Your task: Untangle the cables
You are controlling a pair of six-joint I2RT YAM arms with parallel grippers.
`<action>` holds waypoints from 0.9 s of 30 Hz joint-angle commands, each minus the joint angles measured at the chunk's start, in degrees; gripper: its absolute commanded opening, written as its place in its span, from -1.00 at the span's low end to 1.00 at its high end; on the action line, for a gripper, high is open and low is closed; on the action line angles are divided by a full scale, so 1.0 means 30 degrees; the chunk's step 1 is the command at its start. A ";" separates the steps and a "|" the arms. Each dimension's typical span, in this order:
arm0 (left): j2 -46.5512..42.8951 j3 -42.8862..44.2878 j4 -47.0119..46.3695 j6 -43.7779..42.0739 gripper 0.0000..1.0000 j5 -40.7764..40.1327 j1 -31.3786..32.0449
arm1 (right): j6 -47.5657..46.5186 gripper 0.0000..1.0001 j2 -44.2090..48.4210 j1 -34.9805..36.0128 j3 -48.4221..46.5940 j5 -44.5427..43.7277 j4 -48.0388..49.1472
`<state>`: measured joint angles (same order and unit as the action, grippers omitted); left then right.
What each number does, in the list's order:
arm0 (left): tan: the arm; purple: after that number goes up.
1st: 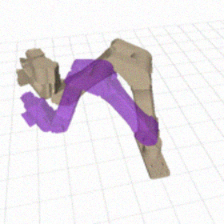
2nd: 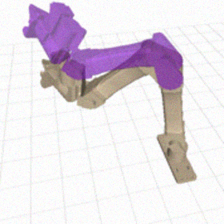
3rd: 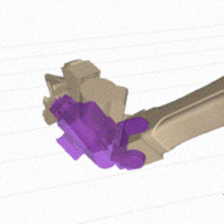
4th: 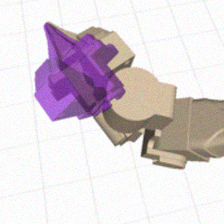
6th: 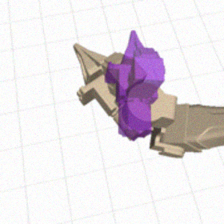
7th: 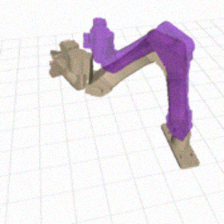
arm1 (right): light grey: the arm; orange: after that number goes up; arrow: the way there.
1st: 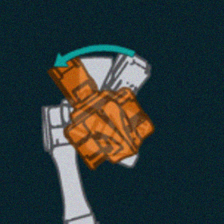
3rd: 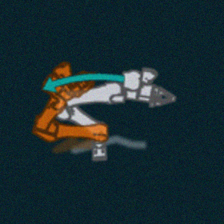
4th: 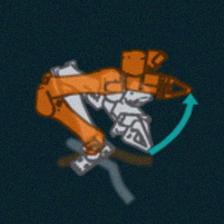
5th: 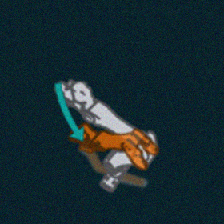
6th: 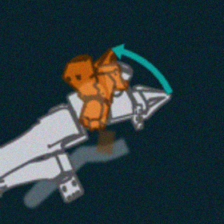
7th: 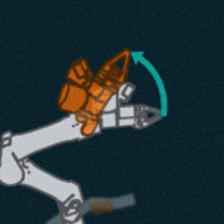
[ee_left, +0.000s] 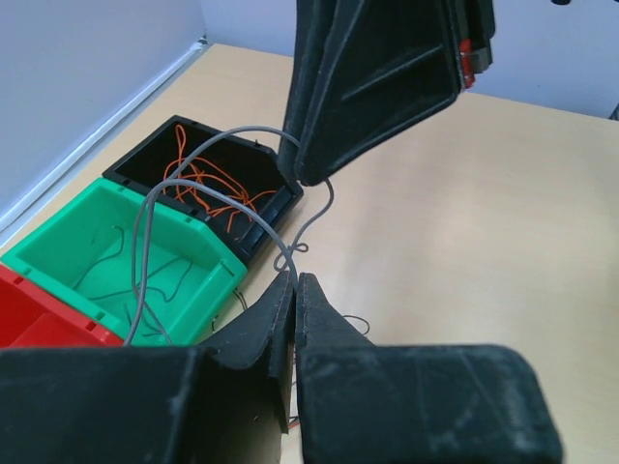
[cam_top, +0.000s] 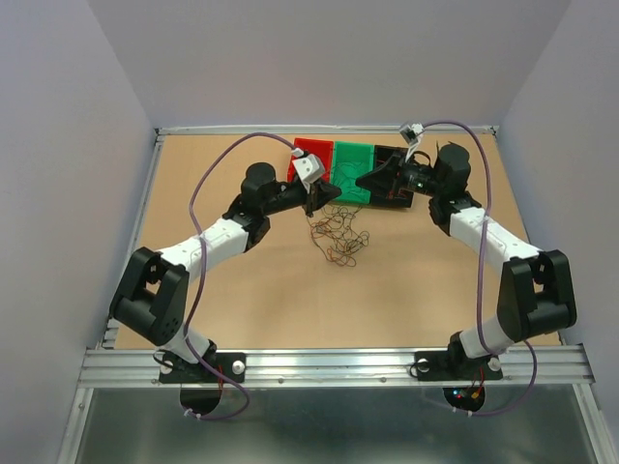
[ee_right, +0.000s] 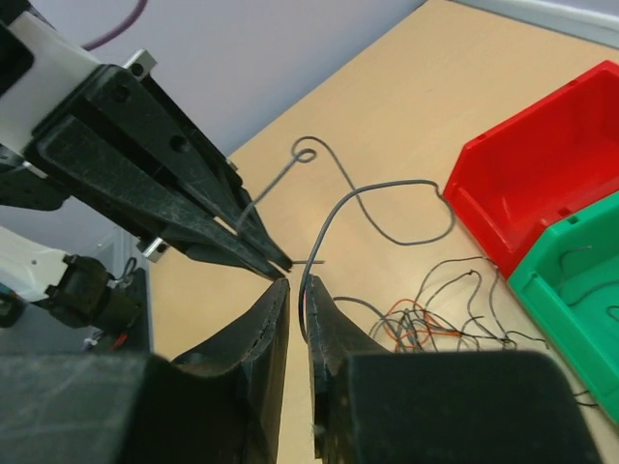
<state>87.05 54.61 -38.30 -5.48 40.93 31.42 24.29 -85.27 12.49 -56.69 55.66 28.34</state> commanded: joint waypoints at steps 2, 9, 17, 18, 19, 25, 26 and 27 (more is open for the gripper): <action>0.0457 0.0048 -0.1207 -0.0225 -1.00 -0.1454 0.0425 | 0.1744 -0.64 -0.0490 0.0406 -0.1436 0.1486 0.2389; 0.0868 0.0195 -0.1148 -0.0985 -1.00 -0.2624 0.1186 | 0.2214 -0.62 -0.0696 0.0582 -0.1554 0.1283 0.2537; 0.0633 0.0019 -0.1119 -0.1689 -1.00 -0.3710 0.1539 | 0.2683 -0.34 -0.1311 0.0612 -0.1817 0.1076 0.2507; 0.0604 -0.0039 -0.1148 -0.1691 -1.00 -0.3856 0.1626 | 0.2828 -0.32 -0.1456 0.0641 -0.1847 0.1076 0.2478; 0.0604 -0.0010 -0.1148 -0.1778 -1.00 -0.3973 0.1655 | 0.2859 -0.32 -0.1516 0.0670 -0.1905 0.1105 0.2478; 0.0458 -0.0215 -0.1119 -0.2451 -1.00 -0.4648 0.2124 | 0.2888 -0.30 -0.1926 0.0759 -0.2110 0.0959 0.2332; 0.0429 -0.0215 -0.1119 -0.2481 -1.00 -0.4706 0.2183 | 0.2888 -0.30 -0.1985 0.0787 -0.2140 0.0959 0.2332; 0.0457 -0.0244 -0.1119 -0.2540 -1.00 -0.4707 0.2212 | 0.2917 -0.29 -0.2014 0.0816 -0.2198 0.0959 0.2273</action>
<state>90.50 54.43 -38.57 -11.07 27.97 37.17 32.40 -90.89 14.17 -59.13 58.43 33.01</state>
